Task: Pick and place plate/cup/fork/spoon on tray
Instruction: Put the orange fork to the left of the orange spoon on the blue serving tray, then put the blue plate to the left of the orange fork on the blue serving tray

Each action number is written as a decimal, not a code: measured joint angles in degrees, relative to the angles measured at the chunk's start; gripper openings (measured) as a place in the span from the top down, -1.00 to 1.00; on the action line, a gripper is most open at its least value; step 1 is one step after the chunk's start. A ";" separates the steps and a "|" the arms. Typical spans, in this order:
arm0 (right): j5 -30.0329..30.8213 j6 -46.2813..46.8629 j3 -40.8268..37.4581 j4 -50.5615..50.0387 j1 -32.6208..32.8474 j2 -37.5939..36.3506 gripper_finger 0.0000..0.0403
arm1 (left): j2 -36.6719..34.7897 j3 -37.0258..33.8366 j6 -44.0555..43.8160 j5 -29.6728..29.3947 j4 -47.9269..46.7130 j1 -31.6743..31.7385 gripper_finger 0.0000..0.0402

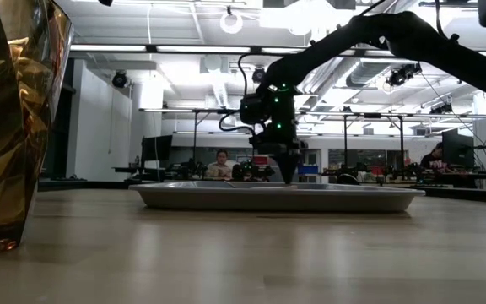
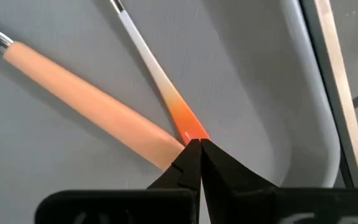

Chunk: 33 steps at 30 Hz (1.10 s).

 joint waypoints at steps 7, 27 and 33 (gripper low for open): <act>-1.18 -0.32 -3.52 -0.33 0.33 0.00 1.00 | 0.00 0.00 -0.02 0.00 0.00 0.00 0.07; -0.90 -0.15 -3.63 -2.77 1.04 -5.82 1.00 | 0.00 0.00 -0.02 0.16 -0.06 -0.02 0.07; -7.97 1.13 -6.76 3.01 1.31 -13.83 1.00 | 0.00 0.00 -0.04 4.07 -0.97 -0.02 0.07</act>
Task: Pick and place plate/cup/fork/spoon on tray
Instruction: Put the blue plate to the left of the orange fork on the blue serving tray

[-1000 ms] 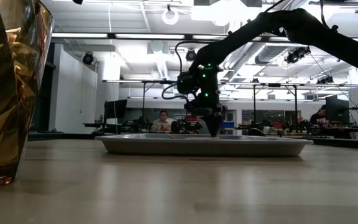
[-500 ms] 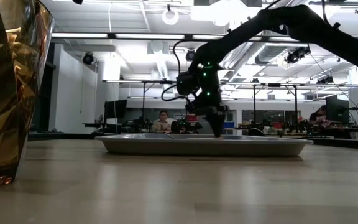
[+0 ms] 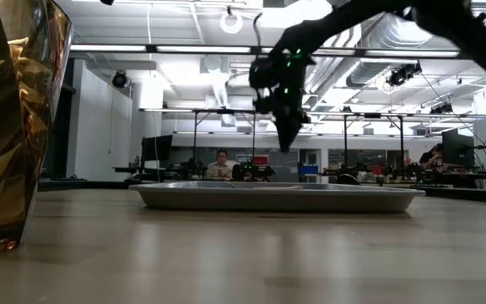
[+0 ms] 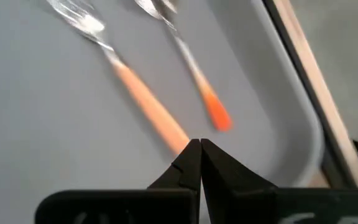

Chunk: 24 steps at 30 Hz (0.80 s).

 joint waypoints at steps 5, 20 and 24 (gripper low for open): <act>-7.14 3.36 -18.02 14.93 1.91 -14.38 1.00 | 0.00 0.00 -0.07 3.01 -2.70 0.00 0.07; -11.83 36.58 -70.79 75.83 24.44 -61.70 1.00 | 0.02 0.07 21.95 12.32 -10.89 1.16 0.07; -2.99 37.56 -73.56 82.92 29.11 -65.40 1.00 | 1.75 2.46 23.52 22.10 -19.49 4.05 0.07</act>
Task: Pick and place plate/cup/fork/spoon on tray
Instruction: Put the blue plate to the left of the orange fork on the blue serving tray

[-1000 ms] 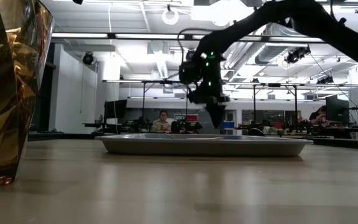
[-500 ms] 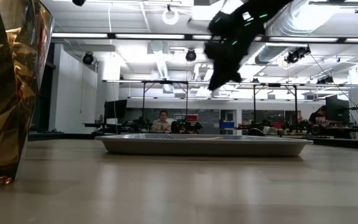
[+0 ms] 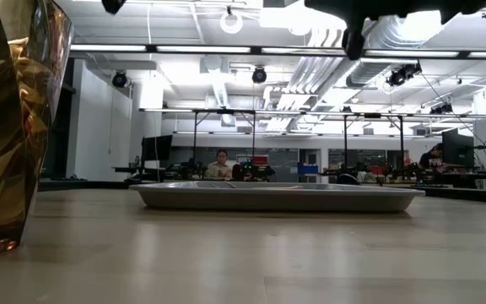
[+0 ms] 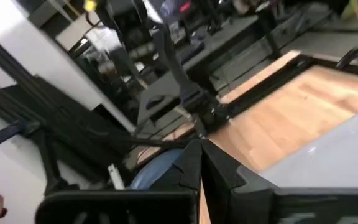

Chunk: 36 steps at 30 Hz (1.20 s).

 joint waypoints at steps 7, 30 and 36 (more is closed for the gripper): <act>3.83 0.63 -0.02 -1.05 1.88 0.58 1.00 | 7.84 0.85 -1.92 14.76 -24.67 -2.12 0.05; 3.22 1.37 -0.02 -5.25 1.86 2.72 1.00 | 31.28 -15.62 3.47 20.72 -17.09 -12.88 -0.32; 3.23 0.21 -0.02 -5.92 1.86 2.72 1.00 | 35.43 -15.62 3.05 24.59 -16.31 -13.07 -0.32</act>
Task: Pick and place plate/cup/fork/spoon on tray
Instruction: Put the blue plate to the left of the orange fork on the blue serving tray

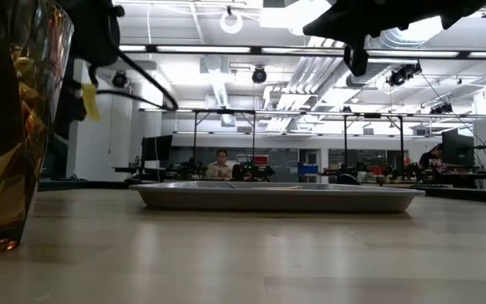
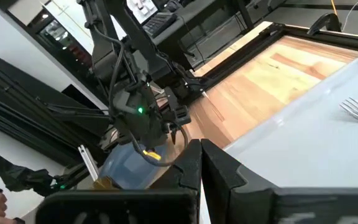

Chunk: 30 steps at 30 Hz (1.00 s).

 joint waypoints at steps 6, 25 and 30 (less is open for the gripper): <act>0.01 -0.37 0.00 -0.26 0.00 0.00 1.00 | 2.51 0.01 0.44 5.54 1.51 -1.49 -0.24; 0.03 -0.37 0.00 -1.34 -0.01 0.00 1.00 | 1.97 0.07 4.39 11.18 -3.00 -0.25 0.94; 0.03 -0.37 0.00 -1.73 0.00 0.00 1.00 | -2.21 0.09 5.73 18.72 -4.45 1.32 0.96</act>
